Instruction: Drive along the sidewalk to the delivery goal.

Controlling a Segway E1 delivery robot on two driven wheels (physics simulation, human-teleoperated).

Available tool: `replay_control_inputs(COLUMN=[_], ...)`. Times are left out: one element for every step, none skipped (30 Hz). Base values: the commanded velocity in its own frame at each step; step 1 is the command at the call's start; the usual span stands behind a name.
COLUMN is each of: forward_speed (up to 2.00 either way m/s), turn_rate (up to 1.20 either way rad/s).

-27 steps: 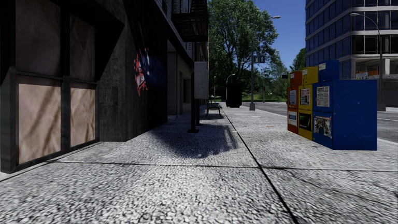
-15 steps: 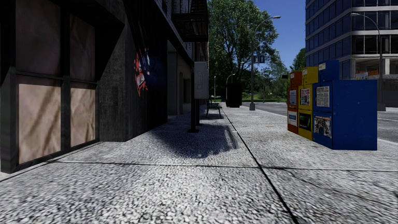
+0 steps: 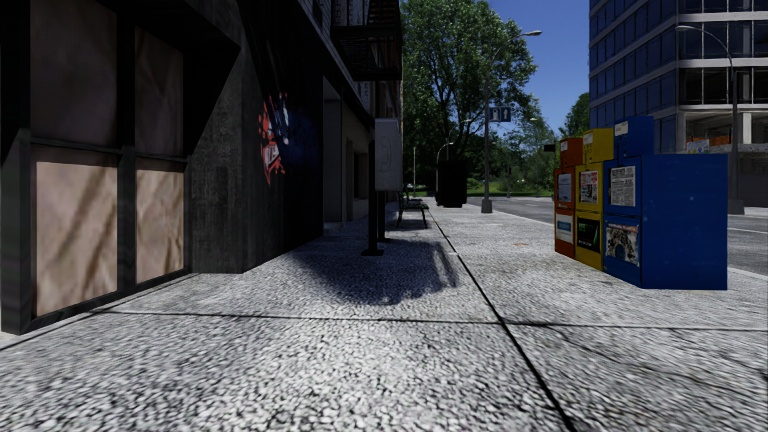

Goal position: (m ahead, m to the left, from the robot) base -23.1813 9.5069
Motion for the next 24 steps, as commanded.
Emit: replay_control_inputs(forward_speed=[0.00, 0.00, 0.00, 0.00, 0.00, 0.00, 0.00, 0.00, 0.00, 0.00, 0.00, 0.00, 0.00, 0.00, 0.00, 0.00, 0.00, 0.00, 0.00, 0.00, 0.00, 0.00, 0.00, 0.00], turn_rate=[0.00, 0.00, 0.00, -0.42, -0.42, -0.47, -0.44, -0.47, -0.47, -0.60, -0.66, -0.67, -0.67, -0.67, -0.68, -0.72, -0.72, -0.74, -0.74, -0.75, -0.75, -0.75, -0.79, -0.89])
